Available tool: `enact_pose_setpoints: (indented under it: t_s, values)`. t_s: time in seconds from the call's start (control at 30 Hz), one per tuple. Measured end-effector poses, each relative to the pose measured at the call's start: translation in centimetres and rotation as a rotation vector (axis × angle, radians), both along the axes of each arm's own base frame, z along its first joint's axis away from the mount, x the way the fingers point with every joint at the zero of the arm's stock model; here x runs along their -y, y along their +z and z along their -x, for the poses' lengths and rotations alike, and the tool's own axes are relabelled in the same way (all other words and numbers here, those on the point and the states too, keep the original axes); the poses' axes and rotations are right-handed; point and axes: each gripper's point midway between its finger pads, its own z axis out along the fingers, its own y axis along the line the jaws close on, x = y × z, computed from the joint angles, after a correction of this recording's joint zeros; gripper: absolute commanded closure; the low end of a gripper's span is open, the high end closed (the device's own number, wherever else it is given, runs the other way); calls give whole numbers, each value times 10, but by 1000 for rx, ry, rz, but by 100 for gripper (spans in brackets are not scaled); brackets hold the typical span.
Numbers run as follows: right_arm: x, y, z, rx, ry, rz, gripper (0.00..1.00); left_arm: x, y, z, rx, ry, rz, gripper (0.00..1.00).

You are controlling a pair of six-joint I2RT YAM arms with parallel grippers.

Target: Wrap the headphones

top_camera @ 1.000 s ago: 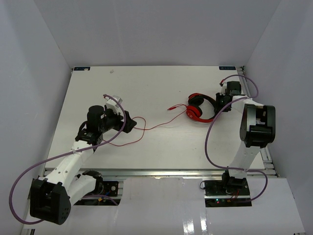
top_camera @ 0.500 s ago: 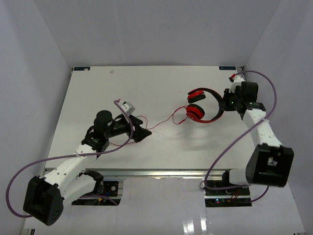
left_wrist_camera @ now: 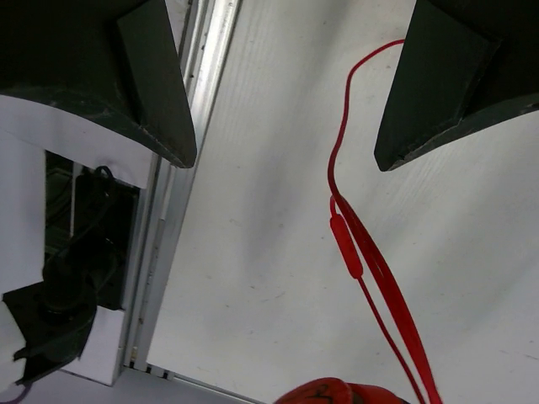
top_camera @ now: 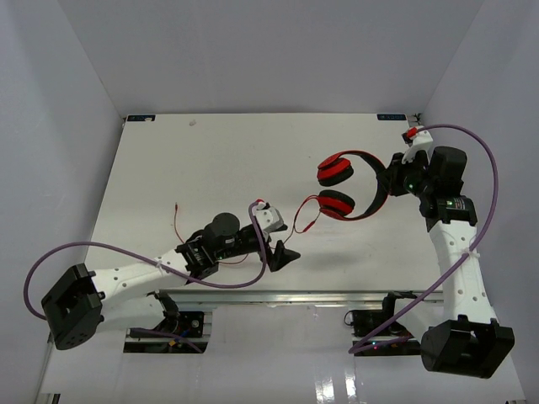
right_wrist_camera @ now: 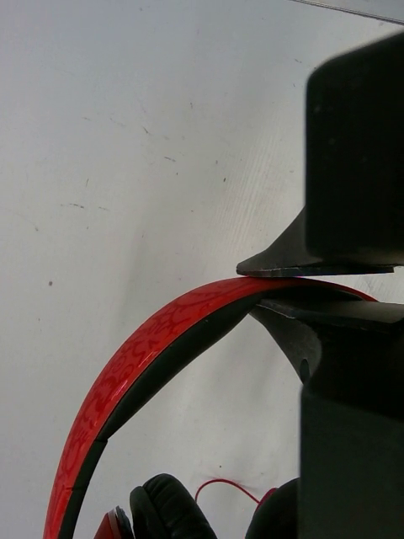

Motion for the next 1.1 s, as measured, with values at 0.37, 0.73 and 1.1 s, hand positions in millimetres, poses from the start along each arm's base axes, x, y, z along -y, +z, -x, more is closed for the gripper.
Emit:
enact_pose_setpoints:
  t_s: [0.37,0.73,1.1]
  values:
    - [-9,6,9,1,33,-37,92,12,-26,-33,69,150,-48,9]
    - [-11,7,10,-2,45,-47,92,-2,-51,-67,128,337,-125,100]
    - [-4,0,5,-18,12,-22,92,-25,-24,-62,128,393,-75,100]
